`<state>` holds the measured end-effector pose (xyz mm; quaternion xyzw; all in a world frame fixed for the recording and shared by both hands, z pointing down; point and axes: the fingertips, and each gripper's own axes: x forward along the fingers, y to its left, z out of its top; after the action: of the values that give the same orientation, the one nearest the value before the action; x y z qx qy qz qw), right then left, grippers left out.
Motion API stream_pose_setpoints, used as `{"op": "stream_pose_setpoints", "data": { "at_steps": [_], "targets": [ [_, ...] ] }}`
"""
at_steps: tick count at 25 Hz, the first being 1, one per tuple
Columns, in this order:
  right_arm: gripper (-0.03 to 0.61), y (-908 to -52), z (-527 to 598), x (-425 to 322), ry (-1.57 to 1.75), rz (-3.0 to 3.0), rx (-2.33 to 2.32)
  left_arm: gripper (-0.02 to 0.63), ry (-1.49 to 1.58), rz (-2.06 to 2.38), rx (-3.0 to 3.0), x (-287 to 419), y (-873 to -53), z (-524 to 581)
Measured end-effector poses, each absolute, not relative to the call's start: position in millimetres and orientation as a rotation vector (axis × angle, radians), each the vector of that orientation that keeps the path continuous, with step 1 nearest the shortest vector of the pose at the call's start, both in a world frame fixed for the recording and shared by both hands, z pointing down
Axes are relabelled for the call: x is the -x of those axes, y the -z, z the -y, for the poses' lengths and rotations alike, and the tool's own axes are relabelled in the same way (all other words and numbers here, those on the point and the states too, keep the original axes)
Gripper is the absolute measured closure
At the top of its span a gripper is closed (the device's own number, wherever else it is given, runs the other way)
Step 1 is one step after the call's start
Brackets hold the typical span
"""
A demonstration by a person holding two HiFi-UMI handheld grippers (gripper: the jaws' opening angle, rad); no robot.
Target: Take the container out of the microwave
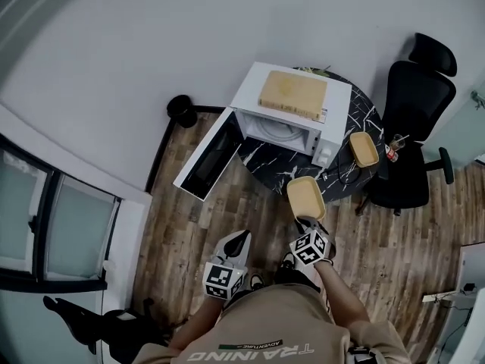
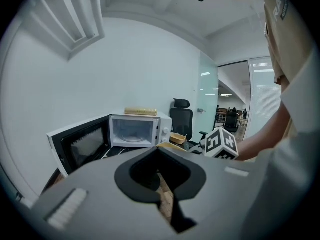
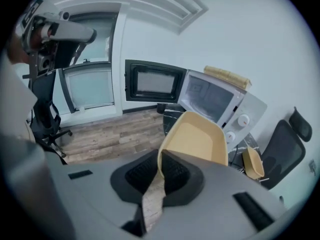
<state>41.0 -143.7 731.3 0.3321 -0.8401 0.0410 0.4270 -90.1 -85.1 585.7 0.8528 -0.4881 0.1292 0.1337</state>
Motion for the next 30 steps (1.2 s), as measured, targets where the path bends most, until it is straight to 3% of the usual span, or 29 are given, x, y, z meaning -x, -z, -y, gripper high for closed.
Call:
{"op": "stream_pose_setpoints", "data": {
  "at_steps": [13, 23, 30],
  "targets": [
    [0.568, -682.2, 60.4, 21.7, -0.076, 2.104, -0.894, 0.612, -0.337, 1.316, -2.547, 157.6, -594.1, 23.7],
    [0.568, -674.4, 22.3, 33.8, -0.096, 2.134, -0.877, 0.612, -0.32, 1.301, -2.58, 150.7, -582.3, -8.9],
    [0.568, -658.8, 3.8, 4.1, -0.076, 2.166, -0.86, 0.612, -0.355, 1.303, -2.592, 130.1, -579.7, -15.5]
  ]
}}
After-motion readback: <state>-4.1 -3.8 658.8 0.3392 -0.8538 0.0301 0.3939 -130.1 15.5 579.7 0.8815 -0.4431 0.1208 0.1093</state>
